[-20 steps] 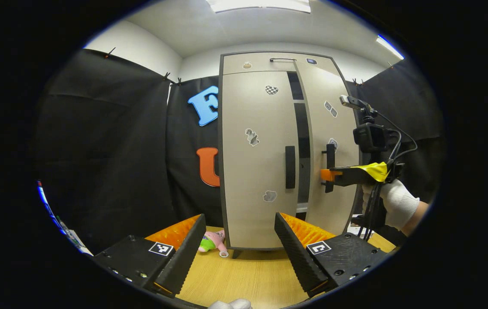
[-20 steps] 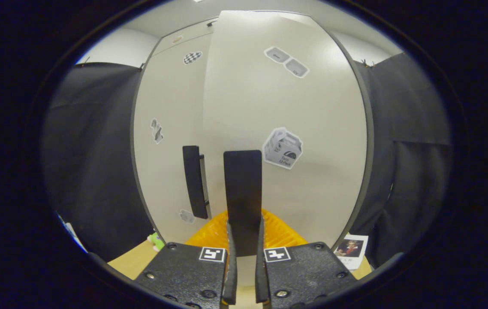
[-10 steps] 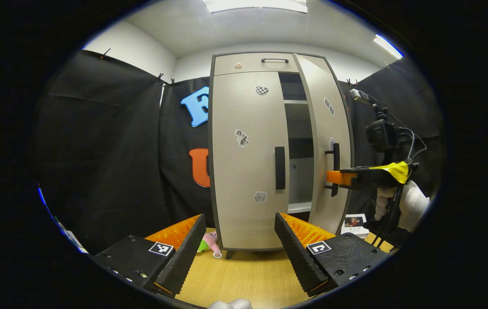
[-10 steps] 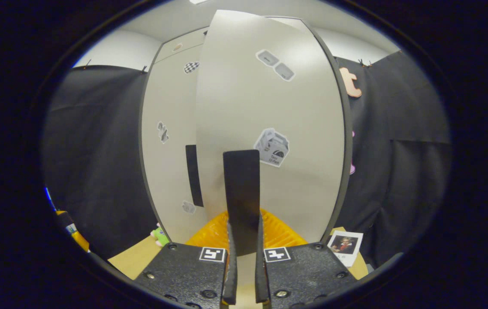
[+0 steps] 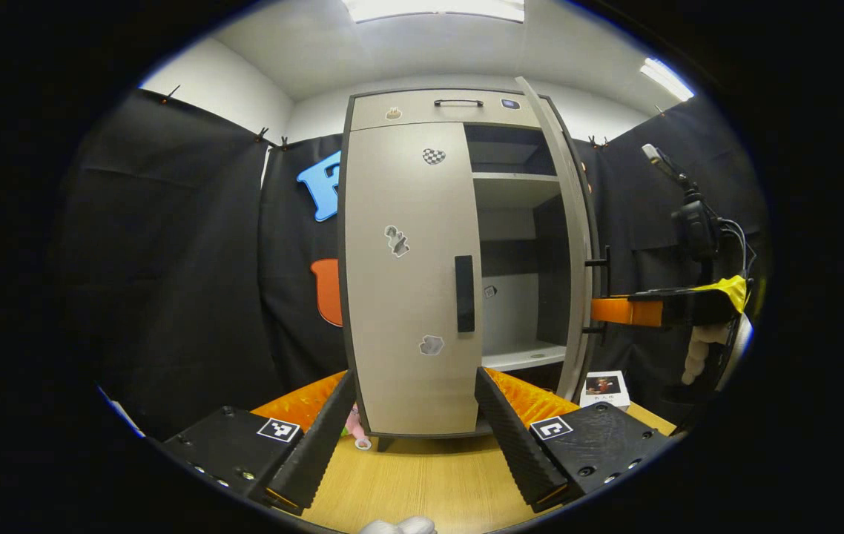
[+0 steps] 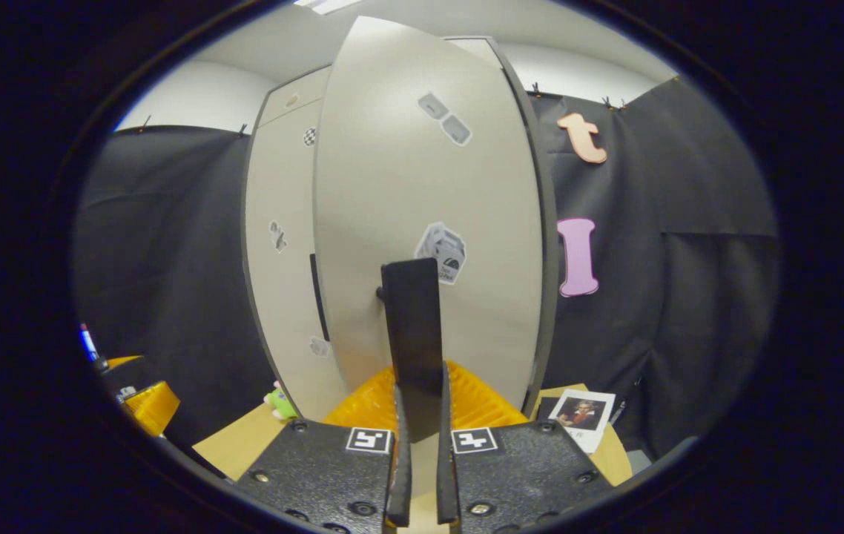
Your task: Open the right door of the double-door shoe cabinet with the right hand, and open the left door with the left hand.
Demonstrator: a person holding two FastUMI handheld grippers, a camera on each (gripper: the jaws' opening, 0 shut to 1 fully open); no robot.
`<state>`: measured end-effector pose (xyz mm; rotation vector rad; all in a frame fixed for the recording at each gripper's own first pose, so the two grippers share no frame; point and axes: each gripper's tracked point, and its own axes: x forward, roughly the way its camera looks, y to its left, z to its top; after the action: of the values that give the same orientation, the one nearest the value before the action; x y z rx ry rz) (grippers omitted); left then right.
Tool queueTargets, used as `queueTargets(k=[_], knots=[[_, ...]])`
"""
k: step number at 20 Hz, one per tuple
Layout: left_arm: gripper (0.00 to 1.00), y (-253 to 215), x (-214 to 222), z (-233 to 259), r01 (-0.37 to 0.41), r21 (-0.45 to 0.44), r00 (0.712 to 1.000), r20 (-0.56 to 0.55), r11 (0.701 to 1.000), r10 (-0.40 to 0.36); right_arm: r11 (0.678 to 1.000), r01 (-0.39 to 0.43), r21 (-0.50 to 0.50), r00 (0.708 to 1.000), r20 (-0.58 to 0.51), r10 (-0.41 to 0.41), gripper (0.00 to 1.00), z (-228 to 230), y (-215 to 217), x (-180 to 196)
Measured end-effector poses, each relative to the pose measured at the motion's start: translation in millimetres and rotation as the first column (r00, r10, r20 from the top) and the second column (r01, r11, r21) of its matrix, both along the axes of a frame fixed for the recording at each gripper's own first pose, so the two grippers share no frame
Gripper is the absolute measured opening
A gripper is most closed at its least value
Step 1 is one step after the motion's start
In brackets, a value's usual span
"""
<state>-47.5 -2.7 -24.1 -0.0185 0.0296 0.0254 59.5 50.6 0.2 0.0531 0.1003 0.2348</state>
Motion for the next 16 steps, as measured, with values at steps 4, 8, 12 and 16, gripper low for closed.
queueTargets(k=[4,8,12,16], knots=[[0.97,-20.5,3.6,2.2,0.039,0.005,0.999,0.004,0.999,-0.039,0.999,0.048,-0.011,0.999,0.0,-0.048,0.14,-1.0,-30.5,-14.8],[0.97,-38.6,6.4,1.7,0.074,0.009,0.997,0.006,0.997,-0.074,0.995,0.101,-0.003,0.995,0.001,-0.101,0.08,-1.0,-64.7,-21.2],[0.97,-54.2,7.8,4.2,0.101,0.003,0.995,0.009,0.995,-0.101,0.989,0.145,-0.008,0.989,0.006,-0.145,0.04,-2.1,-104.0,-21.4],[0.97,-63.1,10.3,6.9,0.118,0.002,0.993,0.014,0.993,-0.118,0.981,0.195,0.008,0.981,-0.002,-0.194,0.04,-3.5,-144.0,-16.1]])
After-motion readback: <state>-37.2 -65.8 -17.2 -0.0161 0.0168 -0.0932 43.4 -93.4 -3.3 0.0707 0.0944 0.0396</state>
